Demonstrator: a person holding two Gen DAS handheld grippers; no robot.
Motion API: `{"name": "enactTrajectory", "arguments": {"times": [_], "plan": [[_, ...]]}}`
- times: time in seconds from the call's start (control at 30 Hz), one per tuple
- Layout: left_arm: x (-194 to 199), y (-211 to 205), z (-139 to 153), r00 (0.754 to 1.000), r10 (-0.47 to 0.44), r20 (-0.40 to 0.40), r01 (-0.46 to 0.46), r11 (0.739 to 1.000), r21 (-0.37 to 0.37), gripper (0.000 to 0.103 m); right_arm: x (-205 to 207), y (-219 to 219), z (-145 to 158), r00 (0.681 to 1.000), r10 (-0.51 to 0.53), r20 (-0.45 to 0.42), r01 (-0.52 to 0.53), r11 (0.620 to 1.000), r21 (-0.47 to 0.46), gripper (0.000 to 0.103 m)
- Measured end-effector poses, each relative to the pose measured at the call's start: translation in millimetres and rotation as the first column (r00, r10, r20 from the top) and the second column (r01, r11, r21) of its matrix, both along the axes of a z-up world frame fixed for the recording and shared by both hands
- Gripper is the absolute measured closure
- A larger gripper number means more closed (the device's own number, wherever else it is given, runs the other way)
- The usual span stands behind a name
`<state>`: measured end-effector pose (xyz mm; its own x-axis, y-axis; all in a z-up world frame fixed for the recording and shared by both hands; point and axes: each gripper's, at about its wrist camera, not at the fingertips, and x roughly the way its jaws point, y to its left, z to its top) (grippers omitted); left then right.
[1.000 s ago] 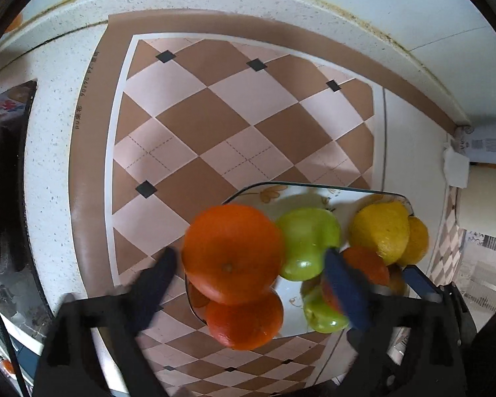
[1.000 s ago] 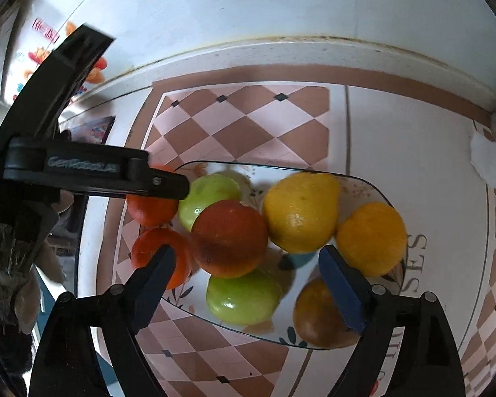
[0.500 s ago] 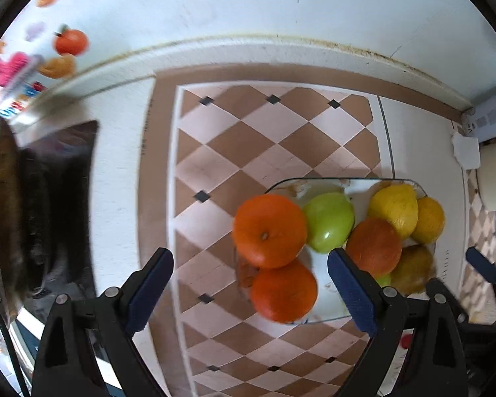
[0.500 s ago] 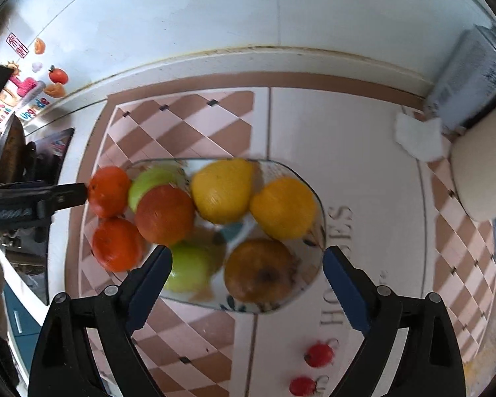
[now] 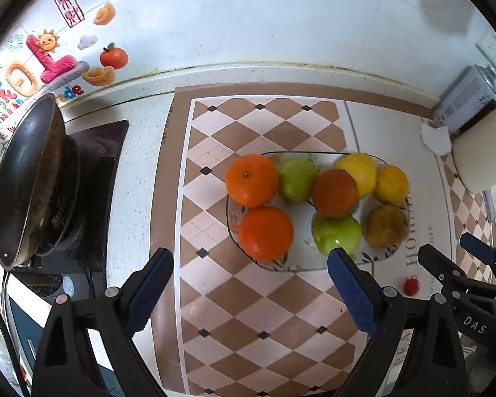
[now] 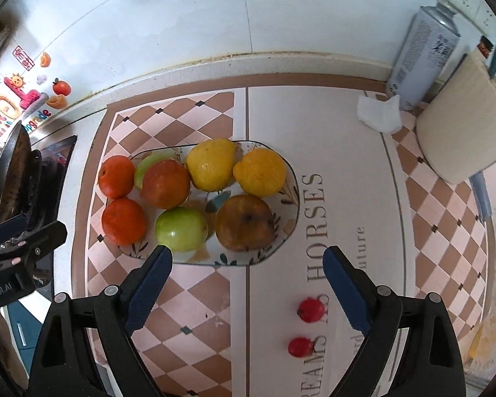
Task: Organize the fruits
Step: 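Grasp a red cherry tomato with the left tool while the right tool grasps the other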
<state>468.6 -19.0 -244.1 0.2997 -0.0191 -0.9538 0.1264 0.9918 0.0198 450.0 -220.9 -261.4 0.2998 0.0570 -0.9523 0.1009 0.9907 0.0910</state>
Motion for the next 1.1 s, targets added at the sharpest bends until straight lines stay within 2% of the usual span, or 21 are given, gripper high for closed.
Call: {"name": "enactTrajectory", "arguments": {"times": [0.37, 0.8, 1.1], "plan": [[-59.0, -2.0, 39.5, 0.997, -0.006, 0.077, 0.009, 0.999, -0.044, 0.007, -56.4, 0.3, 47.6, 0.997, 0.0, 0.079, -0.002, 1.0, 0.014, 0.008], [-122.0, 6.1, 95.8, 0.987, -0.013, 0.158, 0.029, 0.995, -0.094, 0.007, -122.7, 7.4, 120.9, 0.979, 0.025, 0.202, -0.028, 1.0, 0.011, 0.008], [-149.5, 8.9, 119.7, 0.977, -0.036, 0.21, 0.057, 0.994, -0.094, 0.007, -152.8, 9.0, 149.1, 0.97, 0.012, 0.242, -0.016, 1.0, 0.014, 0.008]]}}
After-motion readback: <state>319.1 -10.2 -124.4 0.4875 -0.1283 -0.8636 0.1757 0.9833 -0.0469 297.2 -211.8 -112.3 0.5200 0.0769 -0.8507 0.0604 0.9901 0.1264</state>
